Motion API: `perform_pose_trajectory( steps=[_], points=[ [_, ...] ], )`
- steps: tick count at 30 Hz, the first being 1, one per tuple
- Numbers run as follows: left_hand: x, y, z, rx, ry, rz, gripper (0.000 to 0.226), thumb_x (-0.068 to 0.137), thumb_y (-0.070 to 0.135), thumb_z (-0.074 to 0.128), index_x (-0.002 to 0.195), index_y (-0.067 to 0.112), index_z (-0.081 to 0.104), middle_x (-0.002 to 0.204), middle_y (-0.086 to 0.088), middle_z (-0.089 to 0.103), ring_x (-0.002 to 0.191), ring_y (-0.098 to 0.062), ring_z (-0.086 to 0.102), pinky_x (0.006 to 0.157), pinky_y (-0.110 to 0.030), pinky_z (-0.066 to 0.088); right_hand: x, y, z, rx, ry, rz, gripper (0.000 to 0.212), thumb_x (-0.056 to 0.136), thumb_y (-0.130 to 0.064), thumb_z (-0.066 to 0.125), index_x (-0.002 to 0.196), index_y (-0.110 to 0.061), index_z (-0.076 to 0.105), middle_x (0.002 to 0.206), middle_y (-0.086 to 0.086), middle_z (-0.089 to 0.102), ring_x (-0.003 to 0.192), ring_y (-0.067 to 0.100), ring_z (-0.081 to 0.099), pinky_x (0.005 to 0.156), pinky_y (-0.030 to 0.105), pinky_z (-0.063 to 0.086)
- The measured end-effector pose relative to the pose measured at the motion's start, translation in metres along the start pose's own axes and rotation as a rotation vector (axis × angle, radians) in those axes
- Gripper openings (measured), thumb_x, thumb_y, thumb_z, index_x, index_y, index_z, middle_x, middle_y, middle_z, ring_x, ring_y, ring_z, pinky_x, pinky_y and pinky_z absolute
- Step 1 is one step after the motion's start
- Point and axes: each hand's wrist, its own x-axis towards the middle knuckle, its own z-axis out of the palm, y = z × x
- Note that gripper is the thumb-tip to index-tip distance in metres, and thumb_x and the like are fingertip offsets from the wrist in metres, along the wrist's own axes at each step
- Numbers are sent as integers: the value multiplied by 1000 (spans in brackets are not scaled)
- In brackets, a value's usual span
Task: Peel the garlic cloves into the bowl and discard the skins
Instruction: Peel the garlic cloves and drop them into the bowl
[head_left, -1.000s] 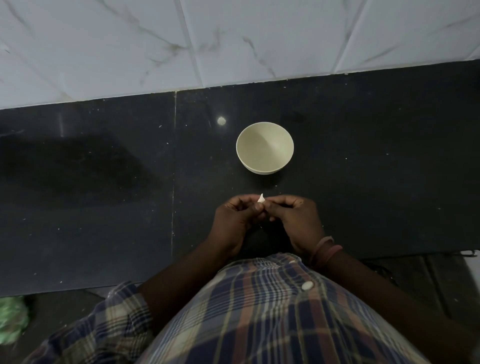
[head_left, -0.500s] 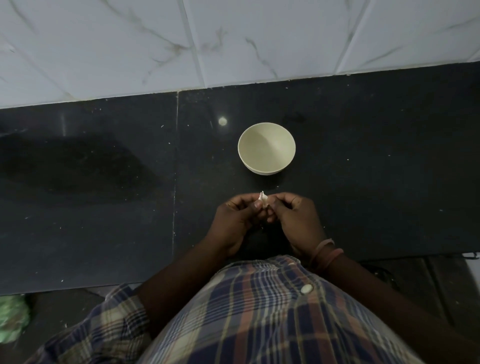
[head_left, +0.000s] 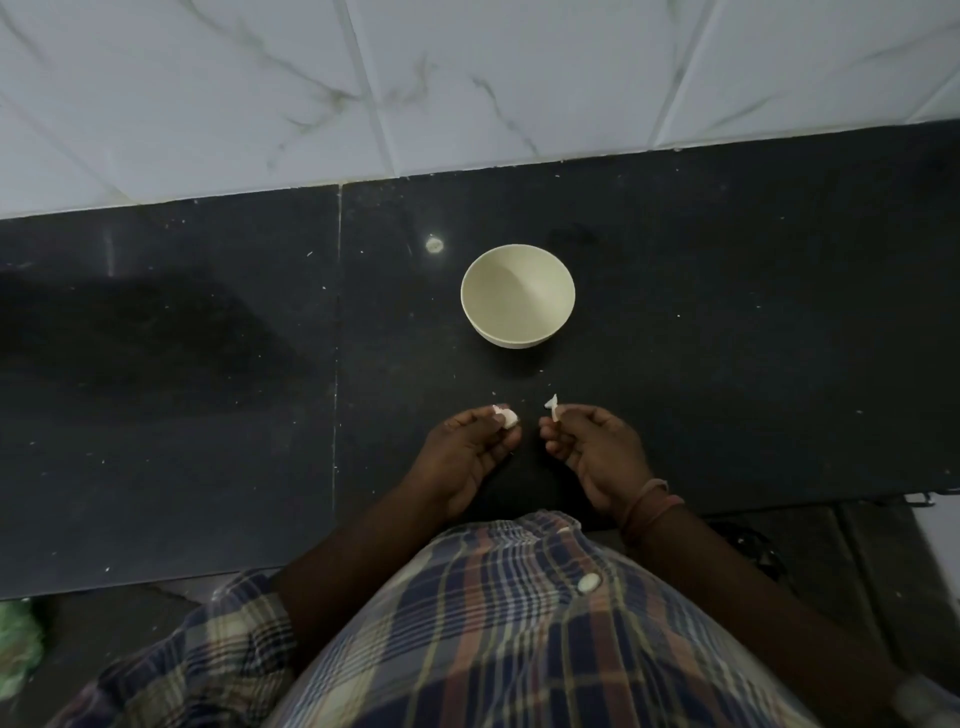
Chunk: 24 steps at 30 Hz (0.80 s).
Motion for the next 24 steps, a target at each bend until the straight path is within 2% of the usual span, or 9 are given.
perform_pose_trajectory(
  steps=[5,10,14,16,18,21,24],
  points=[
    [3,-4,4,15,33,-2,16,92,-6,63,106,-1,68,100,-17,73,91,-21,74,74,-26,61,12,2,-15,-220,155,-145,11,99,-4,59,103,5,65,80,18,68,58,17,63,52,21,56],
    [4,-9,8,5,46,-3,20,91,-10,61,108,-3,68,103,-18,73,90,-22,75,73,-24,60,24,0,-16,-299,158,-179,14,95,6,58,108,6,62,84,18,69,63,20,66,56,21,58],
    [0,-15,13,-17,24,10,21,95,-10,56,108,-1,69,103,-15,74,93,-21,75,76,-23,59,36,-2,-15,-344,160,-178,17,95,-2,63,109,6,64,79,15,69,62,20,65,54,25,59],
    [-2,-18,16,-30,19,30,22,96,-10,53,108,0,69,103,-13,75,95,-21,74,76,-22,59,35,-3,-17,-425,148,-244,14,95,-6,64,106,3,67,77,13,69,61,17,62,49,24,55],
    [-4,-20,19,-43,28,50,24,97,-10,51,108,0,70,101,-12,75,96,-21,73,77,-21,59,28,-4,-20,-538,78,-342,11,95,-11,65,98,-4,72,76,8,70,62,14,61,48,21,50],
    [-6,-24,25,-52,42,81,25,97,-9,51,109,1,71,103,-13,75,95,-19,73,78,-21,59,16,-5,-21,-627,-125,-422,9,93,-17,70,95,-11,77,77,-2,73,62,4,62,58,19,51],
    [-7,-30,31,-46,43,128,23,97,-9,52,111,-2,69,102,-14,75,91,-16,74,78,-20,58,11,-3,-21,-592,-244,-406,10,91,-10,72,99,-7,77,87,5,76,65,1,64,59,18,52]
  ],
)
